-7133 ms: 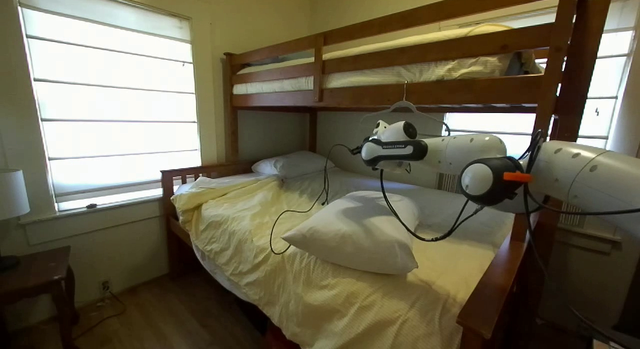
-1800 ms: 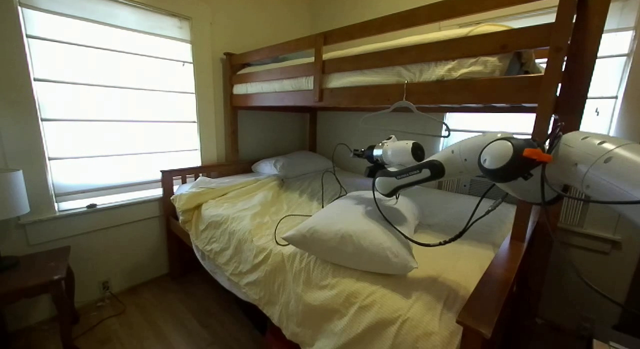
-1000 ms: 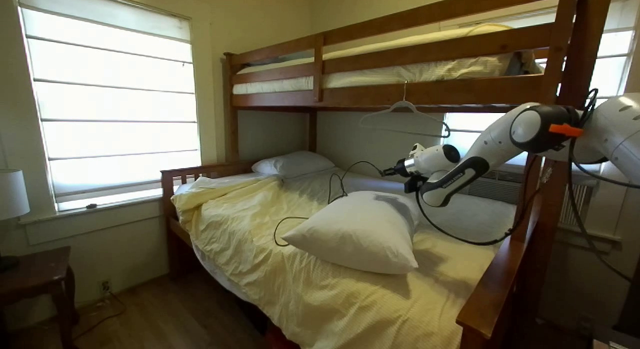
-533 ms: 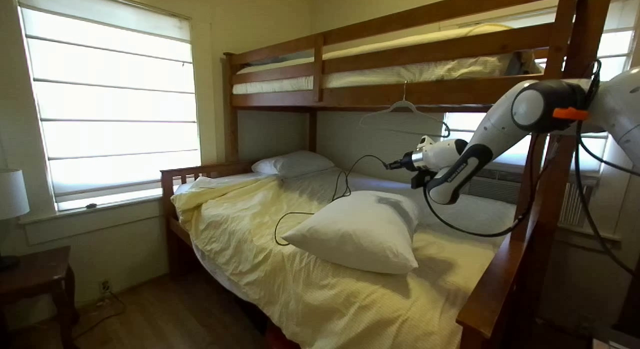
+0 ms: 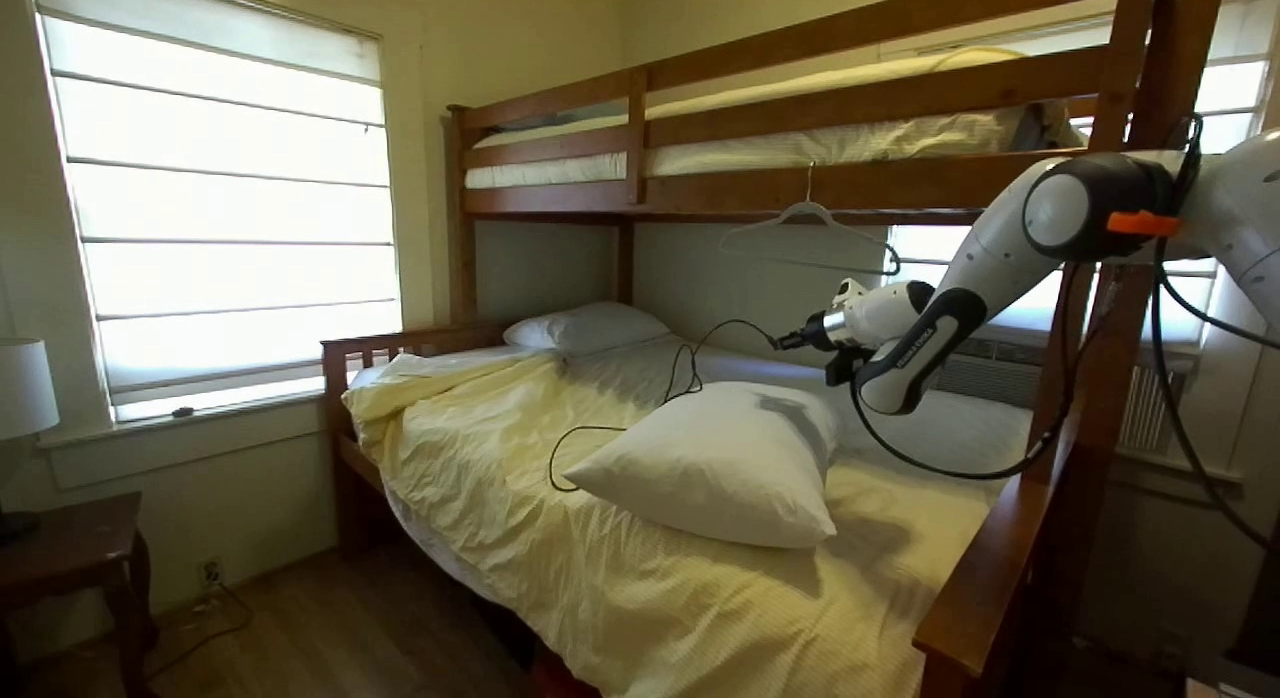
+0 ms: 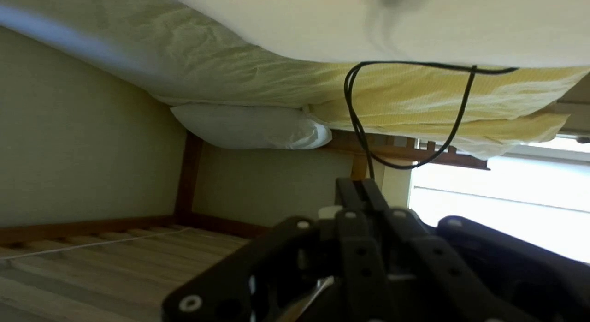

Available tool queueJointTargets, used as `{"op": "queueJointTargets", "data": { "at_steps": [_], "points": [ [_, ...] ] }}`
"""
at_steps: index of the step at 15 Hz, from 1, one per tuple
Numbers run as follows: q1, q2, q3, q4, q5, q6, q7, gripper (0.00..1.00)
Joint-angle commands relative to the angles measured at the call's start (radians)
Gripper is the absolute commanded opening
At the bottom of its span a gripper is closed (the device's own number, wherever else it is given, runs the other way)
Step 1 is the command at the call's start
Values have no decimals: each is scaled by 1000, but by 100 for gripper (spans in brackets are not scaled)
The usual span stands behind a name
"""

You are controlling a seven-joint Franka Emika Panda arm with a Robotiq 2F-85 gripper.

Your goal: Pick up the black cable from the pillow then set it back down on the pillow.

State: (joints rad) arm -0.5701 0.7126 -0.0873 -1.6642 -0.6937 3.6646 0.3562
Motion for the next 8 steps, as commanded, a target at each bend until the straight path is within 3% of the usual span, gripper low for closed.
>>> {"op": "queueJointTargets", "data": {
  "at_steps": [1,5,8],
  "points": [
    [79,-88,-123,-220,119,84,-109,2],
    [150,-130,-260,-410,189,211,-138,2],
    [208,-151,-351,-565,331,311,-168,2]
  ]
}}
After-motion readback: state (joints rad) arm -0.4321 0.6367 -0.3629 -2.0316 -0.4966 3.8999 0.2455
